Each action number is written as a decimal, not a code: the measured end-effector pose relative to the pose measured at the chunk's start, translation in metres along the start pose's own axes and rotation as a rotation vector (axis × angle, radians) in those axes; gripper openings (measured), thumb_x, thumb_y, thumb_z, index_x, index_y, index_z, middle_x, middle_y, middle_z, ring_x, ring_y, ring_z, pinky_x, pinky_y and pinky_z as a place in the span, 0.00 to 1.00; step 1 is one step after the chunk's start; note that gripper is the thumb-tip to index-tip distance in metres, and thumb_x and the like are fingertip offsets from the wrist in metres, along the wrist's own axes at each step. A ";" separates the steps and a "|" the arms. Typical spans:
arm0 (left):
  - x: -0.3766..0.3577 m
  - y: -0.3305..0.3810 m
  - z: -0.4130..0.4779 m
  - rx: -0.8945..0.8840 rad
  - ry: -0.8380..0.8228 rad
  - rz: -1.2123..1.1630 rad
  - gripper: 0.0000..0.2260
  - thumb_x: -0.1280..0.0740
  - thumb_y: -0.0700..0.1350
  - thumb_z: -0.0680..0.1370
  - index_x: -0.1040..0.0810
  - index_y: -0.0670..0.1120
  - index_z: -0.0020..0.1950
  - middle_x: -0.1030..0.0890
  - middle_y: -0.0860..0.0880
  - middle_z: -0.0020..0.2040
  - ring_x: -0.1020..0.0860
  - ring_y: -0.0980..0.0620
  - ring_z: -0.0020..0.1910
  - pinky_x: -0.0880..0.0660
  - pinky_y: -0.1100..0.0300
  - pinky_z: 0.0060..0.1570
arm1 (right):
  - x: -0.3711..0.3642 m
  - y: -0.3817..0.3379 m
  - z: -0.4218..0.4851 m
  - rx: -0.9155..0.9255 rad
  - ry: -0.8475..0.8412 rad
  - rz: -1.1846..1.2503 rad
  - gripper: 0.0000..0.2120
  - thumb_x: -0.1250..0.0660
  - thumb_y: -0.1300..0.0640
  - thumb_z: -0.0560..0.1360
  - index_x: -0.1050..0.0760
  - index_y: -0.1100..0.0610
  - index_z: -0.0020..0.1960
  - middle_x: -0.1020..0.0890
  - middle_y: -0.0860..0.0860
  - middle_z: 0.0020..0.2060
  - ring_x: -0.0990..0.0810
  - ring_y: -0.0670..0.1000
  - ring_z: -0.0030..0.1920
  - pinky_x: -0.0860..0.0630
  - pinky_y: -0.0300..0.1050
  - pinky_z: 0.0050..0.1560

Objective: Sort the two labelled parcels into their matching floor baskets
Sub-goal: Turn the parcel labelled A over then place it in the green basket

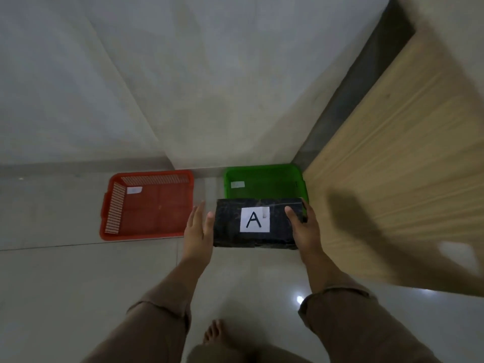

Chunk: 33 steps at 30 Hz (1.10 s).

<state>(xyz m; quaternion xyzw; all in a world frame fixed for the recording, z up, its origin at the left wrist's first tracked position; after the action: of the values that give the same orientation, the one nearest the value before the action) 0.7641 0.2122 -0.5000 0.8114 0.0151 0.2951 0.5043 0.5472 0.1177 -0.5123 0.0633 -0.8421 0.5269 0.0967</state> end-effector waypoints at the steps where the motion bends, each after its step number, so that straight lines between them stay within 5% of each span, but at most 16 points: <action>1: -0.013 -0.014 0.011 0.006 0.003 -0.005 0.24 0.48 0.57 0.79 0.41 0.50 0.74 0.41 0.47 0.76 0.45 0.51 0.75 0.49 0.61 0.69 | -0.002 0.014 0.015 0.000 0.022 -0.001 0.26 0.32 0.49 0.73 0.34 0.50 0.69 0.25 0.51 0.64 0.25 0.50 0.60 0.27 0.25 0.39; 5: -0.084 -0.092 0.069 -0.024 0.047 0.003 0.23 0.48 0.54 0.80 0.43 0.50 0.75 0.43 0.46 0.77 0.46 0.50 0.76 0.48 0.58 0.71 | -0.023 0.093 0.099 0.032 0.120 -0.015 0.26 0.32 0.49 0.74 0.34 0.50 0.70 0.28 0.52 0.68 0.28 0.50 0.63 0.29 0.41 0.54; 10: -0.171 -0.180 0.127 -0.069 0.079 0.185 0.25 0.46 0.55 0.79 0.48 0.54 0.75 0.49 0.47 0.78 0.51 0.47 0.77 0.49 0.48 0.74 | -0.039 0.169 0.197 0.050 0.083 0.029 0.32 0.26 0.49 0.68 0.34 0.49 0.69 0.24 0.50 0.61 0.25 0.52 0.61 0.26 0.39 0.48; 15: -0.219 -0.223 0.159 -0.239 -0.031 0.567 0.32 0.52 0.67 0.73 0.67 0.62 0.70 0.66 0.50 0.76 0.65 0.48 0.74 0.61 0.49 0.72 | -0.044 0.205 0.266 0.055 -0.033 -0.020 0.35 0.26 0.47 0.67 0.37 0.47 0.70 0.27 0.53 0.67 0.26 0.56 0.63 0.25 0.55 0.61; 21: -0.230 -0.227 0.162 -0.259 -0.008 0.773 0.40 0.57 0.73 0.67 0.74 0.56 0.68 0.74 0.46 0.70 0.69 0.46 0.72 0.60 0.50 0.73 | -0.038 0.226 0.280 0.033 -0.071 -0.099 0.31 0.28 0.49 0.70 0.35 0.50 0.70 0.27 0.55 0.67 0.27 0.58 0.64 0.26 0.52 0.60; 28: -0.228 -0.222 0.161 -0.253 -0.046 0.863 0.43 0.70 0.75 0.60 0.78 0.53 0.66 0.76 0.42 0.68 0.73 0.44 0.68 0.65 0.52 0.69 | -0.042 0.224 0.290 0.055 -0.076 -0.418 0.26 0.33 0.57 0.75 0.35 0.62 0.69 0.28 0.61 0.67 0.30 0.61 0.66 0.31 0.58 0.67; 31: -0.227 -0.219 0.160 -0.255 -0.068 0.875 0.43 0.74 0.75 0.58 0.77 0.53 0.67 0.76 0.41 0.67 0.73 0.43 0.68 0.66 0.51 0.69 | -0.063 0.212 0.281 0.249 0.065 -0.671 0.31 0.32 0.56 0.74 0.41 0.58 0.73 0.34 0.61 0.71 0.36 0.62 0.71 0.36 0.61 0.70; 33: -0.227 -0.219 0.160 -0.258 -0.076 0.875 0.42 0.72 0.74 0.60 0.75 0.54 0.68 0.76 0.41 0.67 0.73 0.43 0.69 0.65 0.50 0.70 | -0.084 0.207 0.272 0.341 -0.048 -0.835 0.37 0.31 0.47 0.72 0.45 0.50 0.74 0.41 0.58 0.74 0.45 0.63 0.74 0.45 0.70 0.70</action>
<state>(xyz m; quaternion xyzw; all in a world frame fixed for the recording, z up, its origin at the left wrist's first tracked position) 0.7160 0.1170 -0.8369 0.6822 -0.3844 0.4498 0.4295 0.5597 -0.0361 -0.8282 0.4250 -0.6474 0.5722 0.2698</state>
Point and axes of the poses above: each hand's wrist, its own z-axis towards the middle knuckle, its own x-axis out of the back of the hand, y = z × x, the point moved 1 cm from there along z, towards the middle knuckle
